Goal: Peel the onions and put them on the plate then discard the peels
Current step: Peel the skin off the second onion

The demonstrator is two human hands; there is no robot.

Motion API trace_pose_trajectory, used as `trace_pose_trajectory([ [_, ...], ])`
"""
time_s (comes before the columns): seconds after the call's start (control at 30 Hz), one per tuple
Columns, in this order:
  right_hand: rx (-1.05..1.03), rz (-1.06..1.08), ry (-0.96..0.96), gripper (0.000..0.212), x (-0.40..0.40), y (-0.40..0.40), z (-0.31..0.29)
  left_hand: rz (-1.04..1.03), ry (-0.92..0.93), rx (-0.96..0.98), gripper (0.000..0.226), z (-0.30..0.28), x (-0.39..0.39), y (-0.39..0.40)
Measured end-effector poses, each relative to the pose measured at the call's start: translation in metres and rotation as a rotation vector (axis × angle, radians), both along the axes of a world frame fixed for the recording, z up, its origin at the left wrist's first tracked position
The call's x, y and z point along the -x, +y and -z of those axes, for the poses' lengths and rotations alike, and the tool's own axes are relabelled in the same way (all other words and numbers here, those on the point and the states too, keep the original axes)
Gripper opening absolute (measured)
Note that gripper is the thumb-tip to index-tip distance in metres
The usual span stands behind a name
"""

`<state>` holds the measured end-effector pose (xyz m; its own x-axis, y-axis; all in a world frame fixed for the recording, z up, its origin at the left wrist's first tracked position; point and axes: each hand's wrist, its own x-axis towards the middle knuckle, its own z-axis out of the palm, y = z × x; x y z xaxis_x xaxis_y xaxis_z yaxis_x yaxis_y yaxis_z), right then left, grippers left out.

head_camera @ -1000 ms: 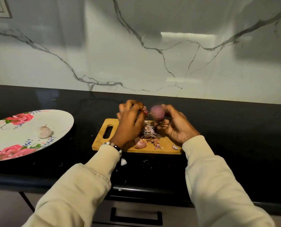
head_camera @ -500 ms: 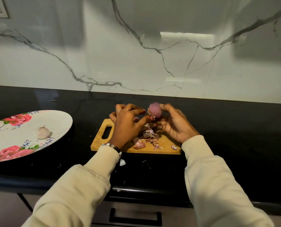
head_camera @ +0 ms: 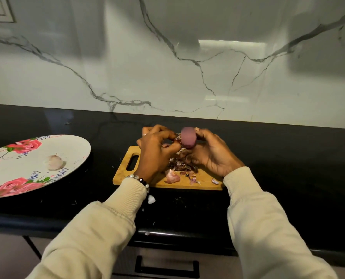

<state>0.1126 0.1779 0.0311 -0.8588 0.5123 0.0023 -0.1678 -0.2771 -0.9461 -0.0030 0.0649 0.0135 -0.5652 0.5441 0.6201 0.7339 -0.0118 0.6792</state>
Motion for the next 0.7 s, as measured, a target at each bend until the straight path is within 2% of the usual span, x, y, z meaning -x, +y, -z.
trace_pose_trajectory([
  [0.2,0.157,-0.015,-0.036,0.048,-0.002,0.008,0.002,-0.175,0.016,0.076,0.004,0.0,0.005,0.004],
  [0.33,0.191,-0.006,-0.023,0.045,-0.001,0.011,0.001,-0.207,0.098,0.16,0.02,0.005,0.008,0.003],
  [0.43,0.205,-0.001,-0.008,0.045,-0.002,0.011,0.001,-0.231,0.197,0.157,0.018,0.006,0.006,0.003],
  [0.5,0.202,0.014,-0.009,0.045,-0.002,0.011,0.0,-0.249,0.2,0.126,0.019,0.007,0.007,0.003],
  [0.57,0.195,0.017,-0.018,0.046,-0.002,0.011,0.001,-0.228,0.203,0.099,0.01,0.008,0.009,0.004],
  [0.6,0.195,0.014,-0.025,0.047,-0.002,0.011,0.001,-0.203,0.222,0.103,0.013,0.007,0.01,0.005],
  [0.67,0.192,0.018,-0.043,0.048,-0.002,0.009,0.0,-0.137,0.28,0.126,0.038,0.009,0.01,0.006],
  [0.7,0.184,0.024,-0.046,0.046,-0.002,0.008,0.0,-0.101,0.288,0.111,0.04,0.009,0.01,0.006],
])
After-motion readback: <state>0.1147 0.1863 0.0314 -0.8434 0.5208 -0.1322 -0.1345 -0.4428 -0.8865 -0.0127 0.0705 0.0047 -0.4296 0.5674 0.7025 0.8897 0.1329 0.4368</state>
